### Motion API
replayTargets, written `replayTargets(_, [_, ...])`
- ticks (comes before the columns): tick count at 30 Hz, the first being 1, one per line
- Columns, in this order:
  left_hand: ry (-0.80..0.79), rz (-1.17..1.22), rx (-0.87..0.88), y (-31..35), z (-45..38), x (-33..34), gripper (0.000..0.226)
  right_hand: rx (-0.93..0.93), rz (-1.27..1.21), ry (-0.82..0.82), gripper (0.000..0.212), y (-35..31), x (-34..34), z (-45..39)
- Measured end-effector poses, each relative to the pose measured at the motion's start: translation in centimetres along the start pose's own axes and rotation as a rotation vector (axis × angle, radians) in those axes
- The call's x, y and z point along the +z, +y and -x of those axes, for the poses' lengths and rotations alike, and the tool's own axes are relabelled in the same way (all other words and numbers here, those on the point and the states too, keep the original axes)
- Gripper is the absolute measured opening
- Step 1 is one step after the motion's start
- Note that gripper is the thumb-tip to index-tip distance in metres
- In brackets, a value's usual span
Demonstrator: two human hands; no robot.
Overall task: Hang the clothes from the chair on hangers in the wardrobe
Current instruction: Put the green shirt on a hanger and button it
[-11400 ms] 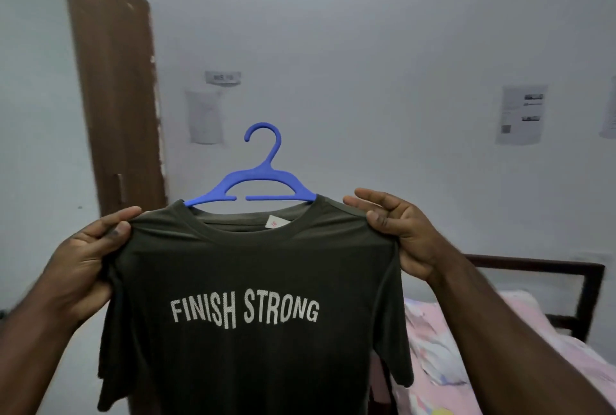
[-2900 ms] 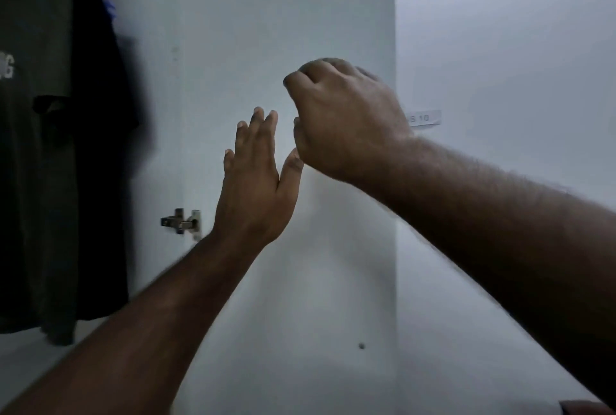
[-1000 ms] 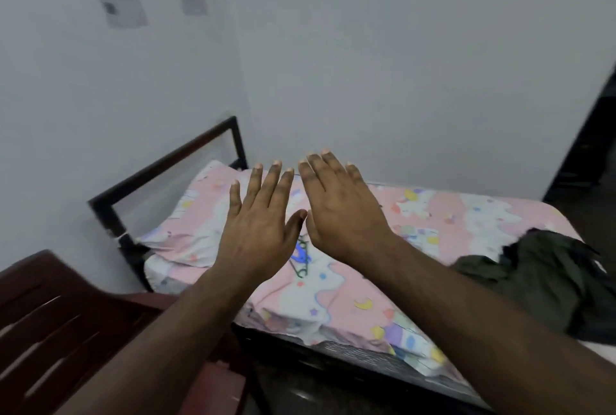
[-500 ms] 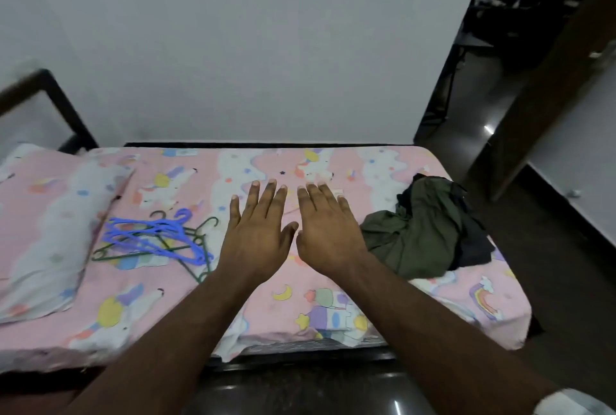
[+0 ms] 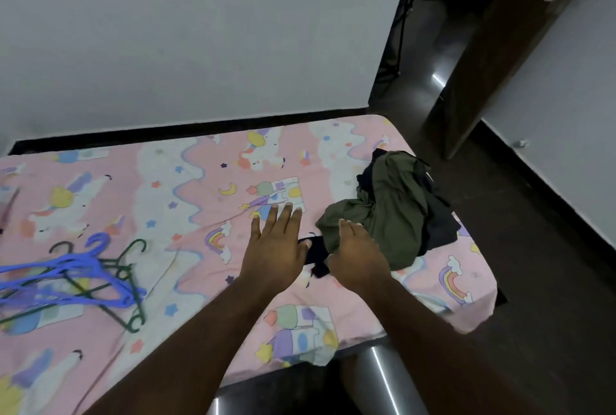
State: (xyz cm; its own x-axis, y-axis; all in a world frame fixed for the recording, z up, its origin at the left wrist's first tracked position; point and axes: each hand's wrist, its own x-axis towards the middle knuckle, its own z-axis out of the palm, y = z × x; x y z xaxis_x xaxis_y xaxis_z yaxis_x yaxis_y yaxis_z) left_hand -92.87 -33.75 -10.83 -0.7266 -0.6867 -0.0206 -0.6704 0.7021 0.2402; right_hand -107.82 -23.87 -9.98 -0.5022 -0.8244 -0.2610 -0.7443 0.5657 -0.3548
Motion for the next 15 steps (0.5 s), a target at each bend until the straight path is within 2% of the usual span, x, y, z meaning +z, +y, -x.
replayTargets(9, [-0.238, 0.057, -0.037, 8.7, -14.9, 8.5, 0.064, 0.146, -0.131, -0.127, 0.077, 12.9, -0.9, -12.9])
replayTargets(15, [-0.288, 0.173, -0.038, 13.2, -23.5, 12.7, 0.063, 0.266, -0.201, -0.105, 0.077, 20.8, -3.8, -21.9])
